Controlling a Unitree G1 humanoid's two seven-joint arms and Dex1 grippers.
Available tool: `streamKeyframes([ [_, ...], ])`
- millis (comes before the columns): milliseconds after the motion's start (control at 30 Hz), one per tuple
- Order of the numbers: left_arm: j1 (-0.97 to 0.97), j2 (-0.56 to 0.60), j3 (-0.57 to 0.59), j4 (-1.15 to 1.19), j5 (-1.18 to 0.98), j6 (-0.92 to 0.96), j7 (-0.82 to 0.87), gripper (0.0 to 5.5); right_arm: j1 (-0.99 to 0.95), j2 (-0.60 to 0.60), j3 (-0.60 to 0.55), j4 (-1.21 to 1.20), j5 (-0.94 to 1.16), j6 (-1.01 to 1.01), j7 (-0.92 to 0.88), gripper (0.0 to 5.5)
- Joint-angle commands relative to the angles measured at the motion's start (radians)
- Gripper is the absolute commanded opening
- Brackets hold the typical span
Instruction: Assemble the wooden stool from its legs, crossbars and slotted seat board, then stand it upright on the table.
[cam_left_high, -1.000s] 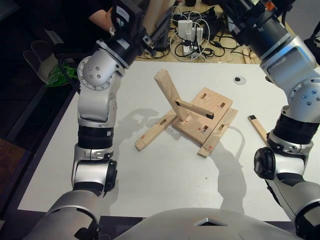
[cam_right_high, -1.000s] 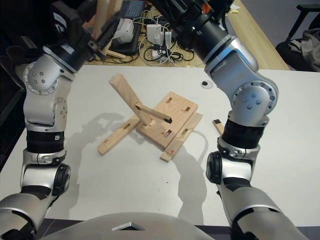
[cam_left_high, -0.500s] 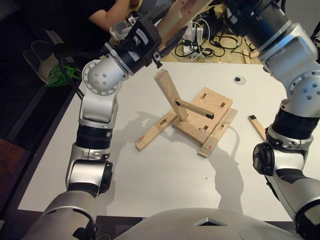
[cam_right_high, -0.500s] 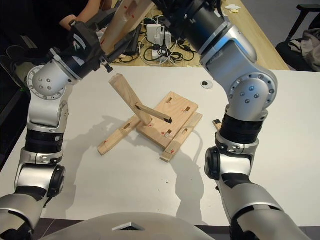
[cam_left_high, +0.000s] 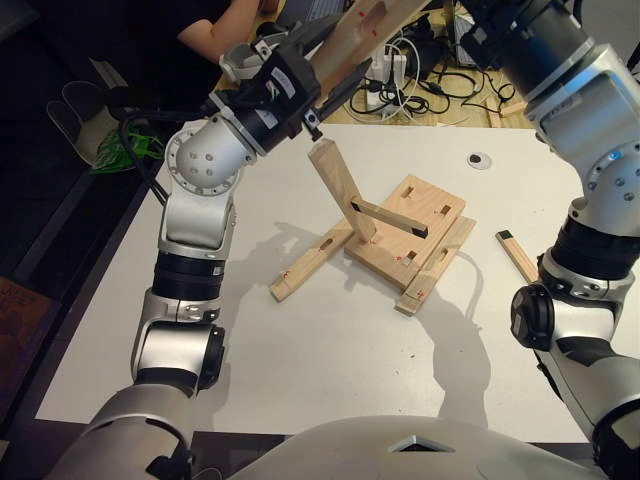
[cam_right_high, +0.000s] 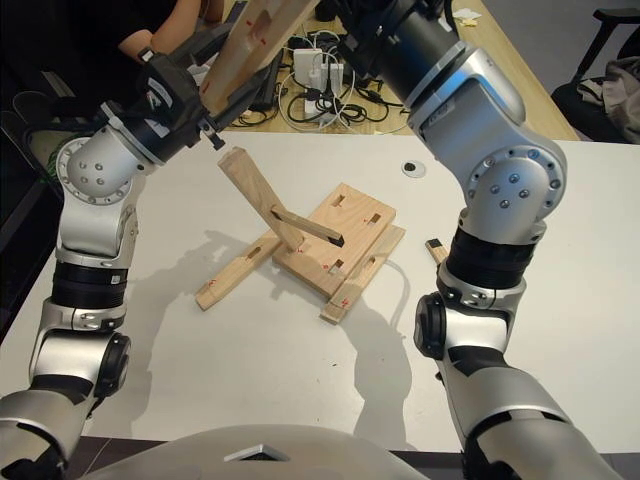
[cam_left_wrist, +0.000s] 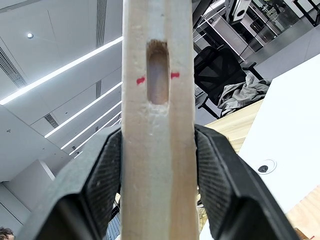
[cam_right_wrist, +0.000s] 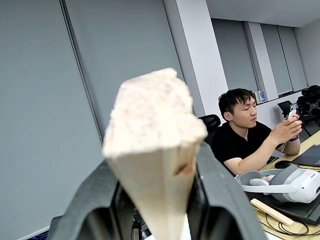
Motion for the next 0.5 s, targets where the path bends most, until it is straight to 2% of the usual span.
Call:
streamKeyframes([
  [33,-0.007,0.000,0.006,0.001,0.017,-0.002,0.022,2.43,0.007,0.029,-0.008,-0.022,0.016,-0.022,-0.017,1.11],
  [233,-0.023,-0.004,0.030,0.033,0.047,-0.023,0.094,3.17,0.013,0.041,-0.023,0.004,-0.058,-0.106,-0.049,1.01],
  [400,0.001,0.011,0.085,0.159,0.089,-0.035,0.206,3.92,0.021,0.026,-0.045,0.039,-0.153,-0.192,-0.076,1.01],
  [500,-0.010,0.008,0.071,0.277,0.127,0.003,0.239,3.98,0.044,0.011,-0.058,0.043,-0.178,-0.203,-0.078,1.01],
])
